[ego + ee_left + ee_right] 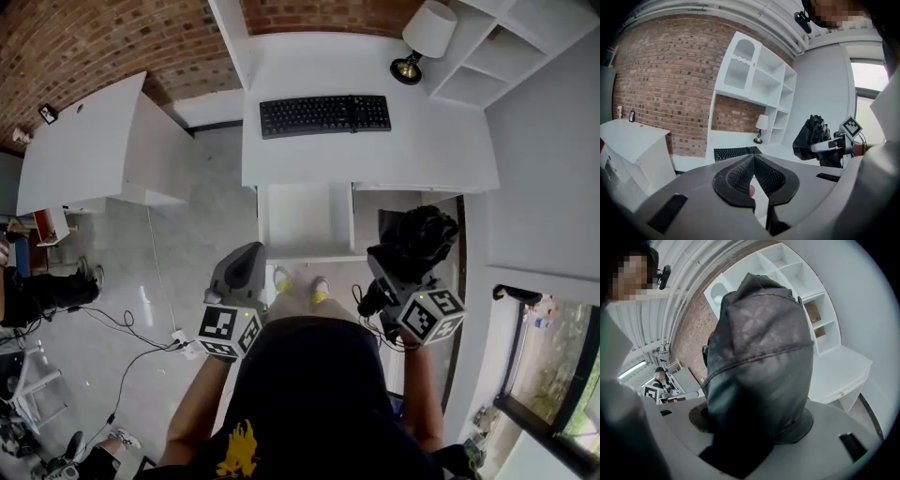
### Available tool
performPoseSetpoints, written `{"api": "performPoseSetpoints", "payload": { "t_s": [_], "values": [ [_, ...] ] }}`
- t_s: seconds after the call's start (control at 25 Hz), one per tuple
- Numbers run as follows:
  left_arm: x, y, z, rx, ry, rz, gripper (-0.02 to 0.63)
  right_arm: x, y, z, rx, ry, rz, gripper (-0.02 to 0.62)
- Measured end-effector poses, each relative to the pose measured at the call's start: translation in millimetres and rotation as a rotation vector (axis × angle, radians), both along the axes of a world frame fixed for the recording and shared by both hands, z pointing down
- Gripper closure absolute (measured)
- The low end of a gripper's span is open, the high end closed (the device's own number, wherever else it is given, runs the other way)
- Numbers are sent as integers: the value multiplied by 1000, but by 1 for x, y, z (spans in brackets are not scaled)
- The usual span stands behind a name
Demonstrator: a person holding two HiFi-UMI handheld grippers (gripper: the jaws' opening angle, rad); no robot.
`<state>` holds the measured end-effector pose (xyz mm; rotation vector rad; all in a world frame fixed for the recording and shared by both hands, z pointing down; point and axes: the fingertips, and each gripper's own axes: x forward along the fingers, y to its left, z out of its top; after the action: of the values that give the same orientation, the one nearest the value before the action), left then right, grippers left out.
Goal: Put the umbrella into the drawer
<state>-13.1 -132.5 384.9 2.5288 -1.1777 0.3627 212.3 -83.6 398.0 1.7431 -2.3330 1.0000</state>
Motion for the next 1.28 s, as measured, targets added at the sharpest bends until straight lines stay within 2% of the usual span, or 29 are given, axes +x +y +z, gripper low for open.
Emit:
{"api": "performPoseSetpoints", "payload": {
  "t_s": [0.24, 0.4, 0.56, 0.76, 0.92, 1.08, 1.28],
  "values": [
    [-35, -31, 21, -42, 64, 23, 589, -45, -28, 5, -33, 52, -15, 327],
    [-49, -42, 44, -87, 117, -1, 589, -70, -57, 21, -56, 83, -83, 327],
    [-41, -34, 83, -169, 94, 4, 589, -82, -67, 44, -79, 51, -130, 327],
    [-47, -45, 122, -244, 89, -48, 589, -108, -85, 85, -135, 162, -283, 327],
    [-40, -62, 138, -246, 54, -56, 589, -118, -103, 107, -133, 197, -366, 327],
    [-27, -68, 148, -256, 64, -70, 589, -120, -116, 129, -143, 218, -434, 327],
    [-9, -82, 173, -253, 51, -66, 589, -112, -131, 171, -185, 304, -494, 330]
  ]
}}
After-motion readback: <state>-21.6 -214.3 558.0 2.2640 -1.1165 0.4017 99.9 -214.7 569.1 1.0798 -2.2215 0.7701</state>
